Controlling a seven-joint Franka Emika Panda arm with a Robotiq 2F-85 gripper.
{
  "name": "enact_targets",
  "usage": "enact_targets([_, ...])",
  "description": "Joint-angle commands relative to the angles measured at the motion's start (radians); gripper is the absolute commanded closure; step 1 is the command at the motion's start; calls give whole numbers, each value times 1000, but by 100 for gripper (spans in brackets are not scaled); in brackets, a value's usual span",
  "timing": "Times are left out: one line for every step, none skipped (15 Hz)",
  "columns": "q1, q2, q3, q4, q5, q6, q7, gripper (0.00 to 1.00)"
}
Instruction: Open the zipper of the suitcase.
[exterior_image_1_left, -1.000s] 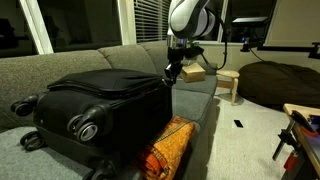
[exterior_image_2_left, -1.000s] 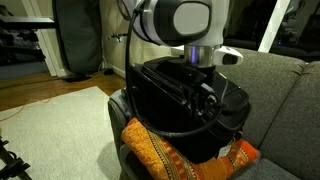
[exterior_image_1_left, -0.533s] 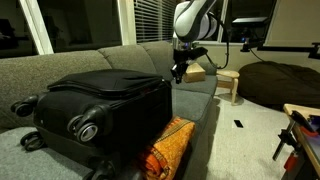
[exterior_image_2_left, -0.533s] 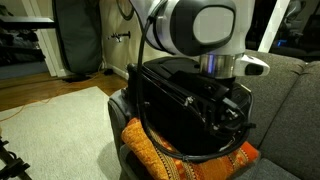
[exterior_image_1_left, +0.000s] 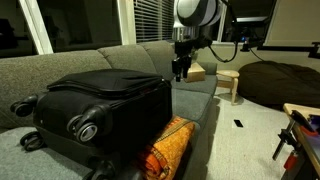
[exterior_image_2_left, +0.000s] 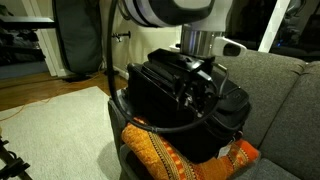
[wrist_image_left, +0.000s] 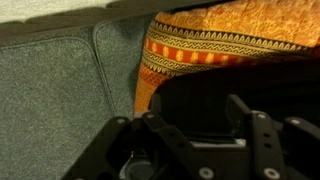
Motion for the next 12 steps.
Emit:
enact_targets([5, -194, 22, -161, 18, -106, -30, 2])
enact_targets([10, -228, 23, -186, 15, -128, -32, 1])
enact_targets([15, -257, 24, -207, 12, -149, -35, 0])
enact_targets([15, -286, 27, -229, 17, -167, -49, 0])
enact_targets([16, -310, 27, -247, 21, -180, -60, 0])
enact_targets([17, -330, 27, -263, 26, -193, -75, 0])
enact_targets([18, -351, 26, -282, 29, -200, -86, 0])
enact_targets([20, -371, 25, -301, 32, -202, -102, 0])
enact_targets([21, -385, 23, -316, 35, -197, -112, 0])
enact_targets([25, -307, 18, -242, 14, -191, -77, 0])
enact_targets([26, -321, 18, -258, 17, -190, -86, 0])
enact_targets([26, -332, 17, -269, 19, -190, -92, 0])
